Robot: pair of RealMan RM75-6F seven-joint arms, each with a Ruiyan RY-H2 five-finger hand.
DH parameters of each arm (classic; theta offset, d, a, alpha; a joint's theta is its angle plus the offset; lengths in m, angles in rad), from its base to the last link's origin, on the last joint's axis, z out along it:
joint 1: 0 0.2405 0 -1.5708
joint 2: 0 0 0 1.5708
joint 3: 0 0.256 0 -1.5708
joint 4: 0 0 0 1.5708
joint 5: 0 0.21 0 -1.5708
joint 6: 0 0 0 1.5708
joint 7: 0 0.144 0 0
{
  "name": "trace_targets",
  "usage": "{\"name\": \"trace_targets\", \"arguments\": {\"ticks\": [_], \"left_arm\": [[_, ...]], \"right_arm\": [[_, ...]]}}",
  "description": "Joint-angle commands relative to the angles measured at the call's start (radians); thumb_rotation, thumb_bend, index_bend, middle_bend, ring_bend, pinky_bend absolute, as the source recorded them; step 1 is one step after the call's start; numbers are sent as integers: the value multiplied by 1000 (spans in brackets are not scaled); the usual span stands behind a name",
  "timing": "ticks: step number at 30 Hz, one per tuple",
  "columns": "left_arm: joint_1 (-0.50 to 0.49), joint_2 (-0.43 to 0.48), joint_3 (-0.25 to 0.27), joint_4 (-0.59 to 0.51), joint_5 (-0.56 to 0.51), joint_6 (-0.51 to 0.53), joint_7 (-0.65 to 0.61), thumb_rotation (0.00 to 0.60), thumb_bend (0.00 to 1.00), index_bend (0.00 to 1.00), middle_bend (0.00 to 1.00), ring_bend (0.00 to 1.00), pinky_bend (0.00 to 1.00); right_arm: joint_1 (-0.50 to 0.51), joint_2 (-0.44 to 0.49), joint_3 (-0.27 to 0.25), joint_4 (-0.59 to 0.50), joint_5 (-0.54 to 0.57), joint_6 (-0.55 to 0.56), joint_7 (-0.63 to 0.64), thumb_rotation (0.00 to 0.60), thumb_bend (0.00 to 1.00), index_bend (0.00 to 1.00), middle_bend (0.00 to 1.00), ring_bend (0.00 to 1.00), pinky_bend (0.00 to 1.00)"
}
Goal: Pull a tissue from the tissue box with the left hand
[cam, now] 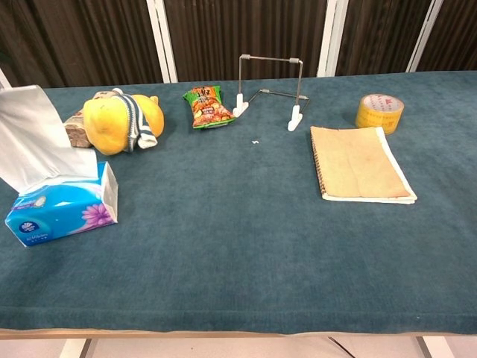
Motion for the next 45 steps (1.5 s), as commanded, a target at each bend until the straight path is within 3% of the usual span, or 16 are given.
{"name": "trace_targets", "arguments": {"ticks": [1, 6, 17, 27, 33, 39, 45], "left_arm": [[3, 16, -11, -19, 2, 9, 12, 600, 462, 609, 217, 191, 359], [34, 63, -10, -67, 35, 71, 23, 600, 460, 609, 217, 191, 359], [112, 212, 13, -146, 7, 94, -51, 600, 461, 609, 217, 191, 359], [112, 203, 61, 20, -19, -29, -234, 600, 460, 609, 217, 191, 359], [109, 133, 63, 145, -18, -47, -321, 600, 465, 601, 215, 181, 360], [101, 92, 80, 231, 18, -62, -426, 600, 463, 479, 174, 159, 359], [97, 68, 74, 271, 6, -78, -453, 600, 413, 160, 58, 99, 361]], "right_arm": [[1, 0, 0, -1, 0, -2, -2, 600, 271, 37, 0, 0, 146], [3, 3, -1, -6, 0, -11, -4, 600, 271, 37, 0, 0, 147], [5, 4, 1, -11, 0, -19, -11, 600, 271, 37, 0, 0, 147], [10, 1, -1, -19, 2, -35, -33, 600, 271, 37, 0, 0, 148], [10, 3, 0, -29, 4, -39, -36, 600, 271, 37, 0, 0, 148], [10, 3, -1, -33, 5, -41, -44, 600, 271, 37, 0, 0, 150], [12, 0, 1, -36, 4, -42, -51, 600, 270, 37, 0, 0, 150]]}}
